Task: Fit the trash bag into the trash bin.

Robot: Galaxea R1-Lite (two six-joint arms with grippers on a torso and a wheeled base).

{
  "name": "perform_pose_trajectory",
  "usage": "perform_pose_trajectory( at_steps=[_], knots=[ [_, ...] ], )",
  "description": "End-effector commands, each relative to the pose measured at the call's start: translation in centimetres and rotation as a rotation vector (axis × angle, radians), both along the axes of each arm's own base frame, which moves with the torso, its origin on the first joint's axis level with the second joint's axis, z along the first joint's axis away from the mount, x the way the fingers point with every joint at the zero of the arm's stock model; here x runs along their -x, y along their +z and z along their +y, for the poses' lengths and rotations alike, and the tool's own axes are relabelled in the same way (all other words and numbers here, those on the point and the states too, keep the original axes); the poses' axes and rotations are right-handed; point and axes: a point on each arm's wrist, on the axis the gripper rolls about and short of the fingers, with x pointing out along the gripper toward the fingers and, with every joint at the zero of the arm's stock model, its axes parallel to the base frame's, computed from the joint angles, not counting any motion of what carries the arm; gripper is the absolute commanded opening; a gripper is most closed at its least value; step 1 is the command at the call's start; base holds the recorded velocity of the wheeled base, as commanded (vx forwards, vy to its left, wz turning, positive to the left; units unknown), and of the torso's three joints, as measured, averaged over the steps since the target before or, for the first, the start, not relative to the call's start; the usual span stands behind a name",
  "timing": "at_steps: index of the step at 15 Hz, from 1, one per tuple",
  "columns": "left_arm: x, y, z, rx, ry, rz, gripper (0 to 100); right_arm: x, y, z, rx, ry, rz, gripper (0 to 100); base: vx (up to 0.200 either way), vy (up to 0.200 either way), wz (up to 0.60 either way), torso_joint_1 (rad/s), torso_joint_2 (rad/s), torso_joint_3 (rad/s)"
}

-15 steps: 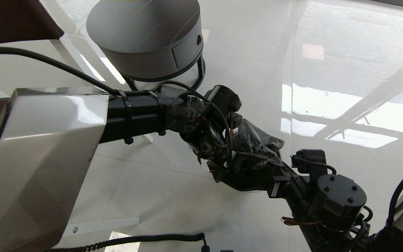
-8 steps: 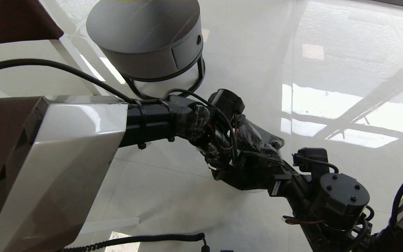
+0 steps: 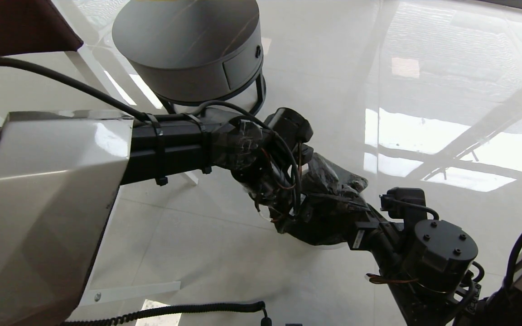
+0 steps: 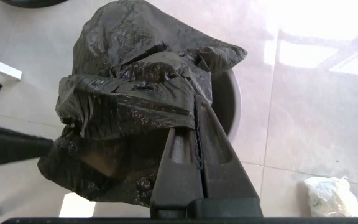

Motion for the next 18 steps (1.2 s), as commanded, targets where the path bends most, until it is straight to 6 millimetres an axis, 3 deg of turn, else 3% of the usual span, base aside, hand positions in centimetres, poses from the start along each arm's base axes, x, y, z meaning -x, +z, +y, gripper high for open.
perform_pose_trajectory(
  at_steps=[1, 6, 12, 14, 18],
  knots=[
    [-0.2, -0.7, -0.3, -0.010, 0.000, 0.012, 100, -0.1, 0.0, 0.1, -0.003, -0.001, -0.003, 0, 0.000, 0.000, 0.00, 0.000, 0.00, 0.000],
    [-1.6, -3.9, -1.5, -0.017, 0.022, 0.042, 100, -0.1, 0.1, 0.0, -0.003, -0.002, -0.005, 0, 0.000, 0.000, 0.00, 0.000, 0.00, 0.000],
    [-4.6, -5.5, -2.8, 0.028, -0.029, -0.143, 100, -0.1, 0.2, -0.1, -0.008, -0.002, -0.008, 0, 0.000, 0.000, 0.00, 0.000, 0.00, 0.000],
    [-5.0, -4.5, -2.6, 0.033, -0.017, -0.213, 100, 0.0, 0.1, -0.1, -0.006, -0.001, -0.006, 0, 0.000, 0.000, 0.00, 0.000, 0.00, 0.000],
    [-5.9, -1.6, 0.3, 0.061, 0.041, -0.262, 100, -0.1, 0.1, 0.0, -0.004, -0.001, -0.004, 0, 0.000, 0.000, 0.00, 0.000, 0.00, 0.000]
  ],
)
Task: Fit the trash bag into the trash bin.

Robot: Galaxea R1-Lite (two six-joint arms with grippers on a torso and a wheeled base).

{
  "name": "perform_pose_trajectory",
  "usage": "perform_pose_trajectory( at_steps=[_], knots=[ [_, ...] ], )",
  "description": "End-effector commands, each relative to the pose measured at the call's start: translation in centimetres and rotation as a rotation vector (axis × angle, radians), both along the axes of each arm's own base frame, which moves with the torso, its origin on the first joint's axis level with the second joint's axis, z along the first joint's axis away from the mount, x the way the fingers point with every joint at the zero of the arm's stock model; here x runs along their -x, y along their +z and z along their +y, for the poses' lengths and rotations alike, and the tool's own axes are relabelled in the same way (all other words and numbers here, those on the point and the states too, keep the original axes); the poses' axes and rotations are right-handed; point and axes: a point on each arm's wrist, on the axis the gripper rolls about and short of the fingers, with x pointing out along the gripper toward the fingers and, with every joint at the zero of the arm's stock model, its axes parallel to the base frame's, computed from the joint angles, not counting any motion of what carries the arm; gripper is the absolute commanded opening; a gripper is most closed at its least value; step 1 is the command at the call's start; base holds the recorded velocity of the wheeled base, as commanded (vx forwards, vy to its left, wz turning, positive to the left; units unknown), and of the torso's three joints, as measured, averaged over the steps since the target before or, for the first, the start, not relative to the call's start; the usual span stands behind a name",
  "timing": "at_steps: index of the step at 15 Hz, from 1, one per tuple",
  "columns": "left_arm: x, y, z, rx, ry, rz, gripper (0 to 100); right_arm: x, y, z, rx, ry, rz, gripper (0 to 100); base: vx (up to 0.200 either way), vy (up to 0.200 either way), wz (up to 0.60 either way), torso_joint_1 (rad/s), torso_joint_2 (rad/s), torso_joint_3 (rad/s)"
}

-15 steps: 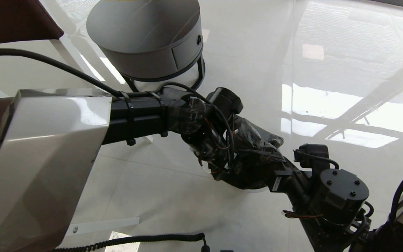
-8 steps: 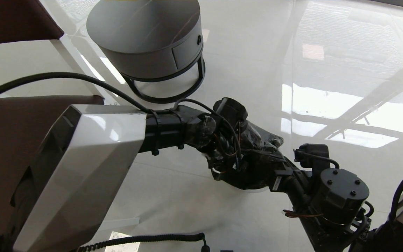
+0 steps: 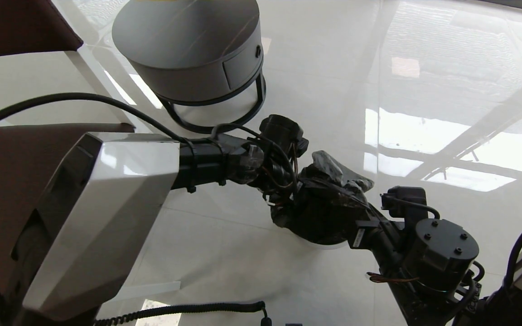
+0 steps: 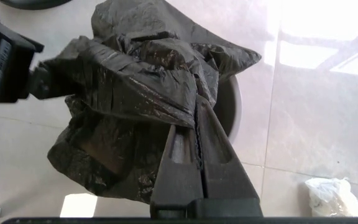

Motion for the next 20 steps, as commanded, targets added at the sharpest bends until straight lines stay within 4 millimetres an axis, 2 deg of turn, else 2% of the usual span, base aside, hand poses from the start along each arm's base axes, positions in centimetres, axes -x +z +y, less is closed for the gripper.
perform_pose_trajectory(
  at_steps=[1, 3, 8, 11, 12, 13, 14, 17, 20],
  knots=[
    [0.2, 1.5, 0.8, 0.016, 0.008, -0.026, 100, 0.0, -0.1, 0.0, -0.001, 0.000, 0.002, 0, 0.000, 0.000, 0.00, 0.000, 0.00, 0.000],
    [0.1, 1.4, 0.8, 0.011, 0.011, -0.027, 100, 0.0, -0.1, 0.0, -0.002, 0.000, 0.002, 0, 0.000, 0.000, 0.00, 0.000, 0.00, 0.000],
    [-0.7, -2.2, -0.3, -0.063, 0.036, 0.007, 100, 0.0, -0.2, 0.1, -0.002, 0.000, 0.004, 0, 0.000, 0.000, 0.00, 0.000, 0.00, 0.000],
    [-0.2, -1.4, -0.6, -0.056, 0.023, -0.003, 100, 0.0, -0.2, 0.0, -0.001, 0.000, 0.005, 0, 0.000, 0.000, 0.00, 0.000, 0.00, 0.000],
    [0.8, -1.0, -1.6, -0.050, -0.004, -0.010, 100, 0.0, -0.2, 0.0, -0.001, 0.000, 0.005, 0, 0.000, 0.000, 0.00, 0.000, 0.00, 0.000],
    [0.9, -1.0, -1.7, -0.049, -0.010, -0.010, 100, 0.0, -0.3, 0.0, 0.000, 0.000, 0.007, 0, 0.000, 0.000, 0.00, 0.000, 0.00, 0.000],
    [1.0, -1.0, -1.8, -0.049, -0.011, -0.010, 0, 0.0, -0.3, 0.0, 0.000, 0.000, 0.007, 0, 0.000, 0.000, 0.00, 0.000, 0.00, 0.000],
    [2.4, -1.0, -3.4, -0.049, -0.056, -0.010, 0, -0.1, -0.4, 0.0, 0.002, 0.000, 0.010, 0, 0.000, 0.000, 0.00, 0.000, 0.00, 0.000],
    [2.5, -0.6, -3.2, -0.047, -0.054, -0.014, 0, -0.3, -0.4, -0.2, 0.003, -0.009, 0.011, 0, 0.000, 0.000, 0.00, 0.000, 0.00, 0.000]
  ],
)
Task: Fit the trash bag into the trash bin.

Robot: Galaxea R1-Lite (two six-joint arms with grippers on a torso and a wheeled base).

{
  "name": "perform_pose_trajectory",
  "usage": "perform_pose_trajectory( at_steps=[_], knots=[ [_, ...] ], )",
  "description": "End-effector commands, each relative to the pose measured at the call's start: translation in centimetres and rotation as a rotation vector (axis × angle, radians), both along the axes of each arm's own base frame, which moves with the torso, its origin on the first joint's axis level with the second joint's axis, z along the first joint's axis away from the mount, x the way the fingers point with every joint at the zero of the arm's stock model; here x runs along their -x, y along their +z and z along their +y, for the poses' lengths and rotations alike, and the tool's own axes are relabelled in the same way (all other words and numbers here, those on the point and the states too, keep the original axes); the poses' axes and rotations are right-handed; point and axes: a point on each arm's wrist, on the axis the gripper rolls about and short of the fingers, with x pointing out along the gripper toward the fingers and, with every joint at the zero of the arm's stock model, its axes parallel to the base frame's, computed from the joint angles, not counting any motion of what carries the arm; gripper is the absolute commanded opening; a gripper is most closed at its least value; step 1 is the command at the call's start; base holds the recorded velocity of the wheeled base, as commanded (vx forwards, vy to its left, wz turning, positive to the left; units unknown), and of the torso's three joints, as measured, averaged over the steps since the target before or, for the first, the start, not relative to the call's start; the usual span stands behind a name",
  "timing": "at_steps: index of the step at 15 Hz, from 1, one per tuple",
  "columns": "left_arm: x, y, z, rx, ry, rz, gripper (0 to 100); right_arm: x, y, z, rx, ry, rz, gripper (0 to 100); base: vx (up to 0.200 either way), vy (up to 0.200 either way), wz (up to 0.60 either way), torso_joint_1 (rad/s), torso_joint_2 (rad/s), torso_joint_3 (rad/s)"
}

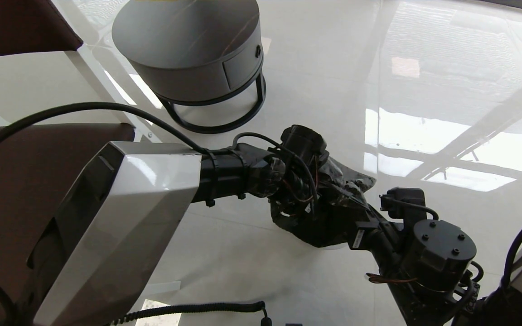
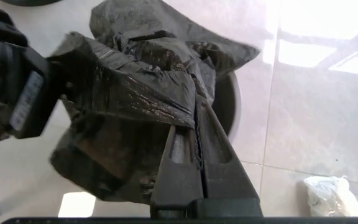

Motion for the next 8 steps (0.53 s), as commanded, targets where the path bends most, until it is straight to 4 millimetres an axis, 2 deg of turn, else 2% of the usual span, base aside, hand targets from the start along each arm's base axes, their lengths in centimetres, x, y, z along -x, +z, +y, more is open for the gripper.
perform_pose_trajectory(
  at_steps=[1, 2, 3, 8],
  knots=[
    [0.2, 0.4, 0.0, 0.004, -0.002, -0.005, 0, -0.1, -0.2, 0.0, 0.005, -0.004, 0.005, 0, 0.000, 0.000, 0.00, 0.000, 0.00, 0.000],
    [0.4, 0.6, 0.1, -0.002, -0.002, 0.001, 0, -0.3, -0.4, -0.1, 0.008, -0.008, 0.010, 0, 0.000, 0.000, 0.00, 0.000, 0.00, 0.000],
    [0.4, 0.6, 0.2, -0.004, -0.002, 0.003, 0, -0.3, -0.5, -0.1, 0.013, -0.010, 0.013, 100, 0.000, 0.000, 0.00, 0.000, 0.00, 0.000],
    [0.7, 0.5, 0.4, -0.028, -0.002, 0.032, 0, -1.4, -0.2, -1.4, 0.009, -0.057, 0.004, 100, 0.000, 0.000, 0.00, 0.000, 0.00, 0.000]
  ],
)
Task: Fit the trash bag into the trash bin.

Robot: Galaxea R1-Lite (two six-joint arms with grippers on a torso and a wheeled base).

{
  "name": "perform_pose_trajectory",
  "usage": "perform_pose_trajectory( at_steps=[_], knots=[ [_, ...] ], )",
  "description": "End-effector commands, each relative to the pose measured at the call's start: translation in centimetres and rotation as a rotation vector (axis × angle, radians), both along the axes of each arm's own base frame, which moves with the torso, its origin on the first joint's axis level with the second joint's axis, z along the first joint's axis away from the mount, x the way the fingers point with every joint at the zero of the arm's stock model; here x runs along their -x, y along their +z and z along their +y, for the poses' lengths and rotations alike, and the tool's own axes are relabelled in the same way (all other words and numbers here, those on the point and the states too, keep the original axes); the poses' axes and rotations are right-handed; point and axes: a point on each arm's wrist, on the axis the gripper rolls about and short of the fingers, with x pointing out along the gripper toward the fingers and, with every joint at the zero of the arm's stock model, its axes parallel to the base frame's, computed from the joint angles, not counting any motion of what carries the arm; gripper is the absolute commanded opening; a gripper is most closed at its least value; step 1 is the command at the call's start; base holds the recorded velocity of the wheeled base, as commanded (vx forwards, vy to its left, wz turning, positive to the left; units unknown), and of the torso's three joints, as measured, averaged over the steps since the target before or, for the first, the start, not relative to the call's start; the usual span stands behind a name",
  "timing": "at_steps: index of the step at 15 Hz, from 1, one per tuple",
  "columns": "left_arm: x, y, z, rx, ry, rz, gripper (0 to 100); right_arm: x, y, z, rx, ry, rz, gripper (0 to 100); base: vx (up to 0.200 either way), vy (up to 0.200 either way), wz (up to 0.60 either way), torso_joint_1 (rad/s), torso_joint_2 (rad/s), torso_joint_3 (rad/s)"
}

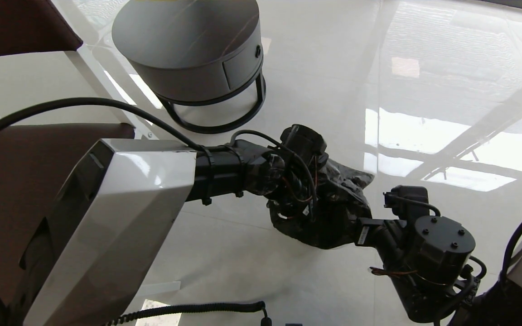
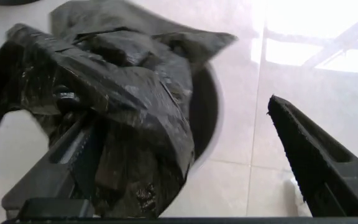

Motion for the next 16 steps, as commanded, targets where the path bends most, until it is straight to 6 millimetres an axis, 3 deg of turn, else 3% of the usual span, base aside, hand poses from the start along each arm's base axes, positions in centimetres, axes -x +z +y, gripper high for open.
perform_pose_trajectory(
  at_steps=[1, 3, 5, 8, 10, 13, 16],
  knots=[
    [0.2, 0.4, 0.1, 0.000, -0.001, 0.000, 0, -0.8, 0.4, -0.7, -0.009, -0.018, -0.013, 100, 0.000, 0.000, 0.00, 0.000, 0.00, 0.000],
    [1.1, 1.0, 0.4, -0.026, -0.012, 0.029, 0, -1.6, 1.3, -1.6, -0.033, -0.038, -0.043, 100, 0.000, 0.000, 0.00, 0.000, 0.00, 0.000],
    [3.5, 1.2, -0.7, -0.069, -0.058, 0.080, 0, -2.8, 1.9, -2.3, -0.053, -0.079, -0.068, 100, 0.000, 0.000, 0.00, 0.000, 0.00, 0.000],
    [5.1, 0.3, -2.4, -0.090, -0.110, 0.096, 0, -4.5, 3.0, -3.3, -0.079, -0.117, -0.106, 100, 0.000, 0.000, 0.00, 0.000, 0.00, 0.000],
    [5.1, -0.2, -2.7, -0.096, -0.115, 0.103, 0, -5.3, 3.1, -3.9, -0.082, -0.134, -0.099, 100, 0.000, 0.000, 0.00, 0.000, 0.00, 0.000],
    [4.9, -0.6, -2.8, -0.103, -0.114, 0.110, 0, -4.0, 4.3, -4.7, -0.106, -0.125, -0.117, 100, 0.000, 0.000, 0.00, 0.000, 0.00, 0.000],
    [4.6, -1.1, -2.9, -0.106, -0.108, 0.112, 0, -1.0, 3.7, -3.6, -0.084, -0.038, -0.075, 100, 0.000, 0.000, 0.00, 0.000, 0.00, 0.000]
  ],
)
